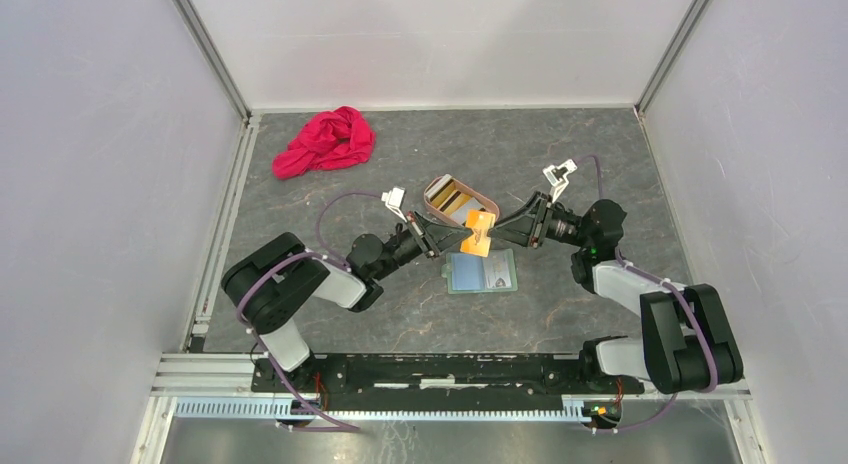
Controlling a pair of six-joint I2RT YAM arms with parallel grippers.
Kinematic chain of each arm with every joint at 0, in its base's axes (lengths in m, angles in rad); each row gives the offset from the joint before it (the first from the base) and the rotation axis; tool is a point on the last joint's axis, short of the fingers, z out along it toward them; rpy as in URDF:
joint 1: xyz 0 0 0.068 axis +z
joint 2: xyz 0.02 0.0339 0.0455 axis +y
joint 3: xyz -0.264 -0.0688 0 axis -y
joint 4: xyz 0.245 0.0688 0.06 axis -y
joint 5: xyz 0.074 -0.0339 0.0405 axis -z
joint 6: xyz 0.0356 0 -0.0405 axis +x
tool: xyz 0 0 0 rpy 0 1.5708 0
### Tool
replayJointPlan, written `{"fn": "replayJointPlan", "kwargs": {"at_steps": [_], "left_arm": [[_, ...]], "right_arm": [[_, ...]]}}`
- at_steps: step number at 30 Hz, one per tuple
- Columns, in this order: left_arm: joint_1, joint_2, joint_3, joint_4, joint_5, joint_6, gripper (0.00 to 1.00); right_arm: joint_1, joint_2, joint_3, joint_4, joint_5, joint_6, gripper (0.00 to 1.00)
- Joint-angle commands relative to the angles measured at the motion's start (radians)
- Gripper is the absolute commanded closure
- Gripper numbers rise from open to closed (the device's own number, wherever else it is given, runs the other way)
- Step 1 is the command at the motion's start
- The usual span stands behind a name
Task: Put the credit cards into the card holder
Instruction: Insert the credit card into the card holder.
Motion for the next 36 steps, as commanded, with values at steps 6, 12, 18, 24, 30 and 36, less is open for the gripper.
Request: {"fn": "replayJointPlan", "kwargs": {"at_steps": [6,12,18,24,30,36], "left_arm": [[-0.012,0.045,0.020,0.226,0.037,-0.022,0.98],[-0.013,0.056,0.017,0.225,0.038,-0.013,0.98],[-0.013,0.054,0.005,0.226,0.030,-0.009,0.91],[0.029,-0.085,-0.055,0.061,0.011,0.083,0.47],[0.020,-0.443,0.039,-0.842,-0.148,0.521,0.17],[0.022,-0.496,-0.021,-0.825,-0.206,0.468,0.00]], "right_arm": [[-0.003,0.012,0.044,0.073,-0.017,0.030,0.56],[-0.004,0.019,0.045,0.053,-0.016,0.021,0.82],[-0.004,0.030,0.062,-0.037,-0.028,-0.062,1.00],[-0.009,-0.001,0.105,-0.412,-0.044,-0.430,1.00],[-0.038,-0.004,0.042,-0.541,-0.033,-0.570,1.00],[-0.061,0.015,-0.026,-0.581,0.139,-0.551,1.00]]}}
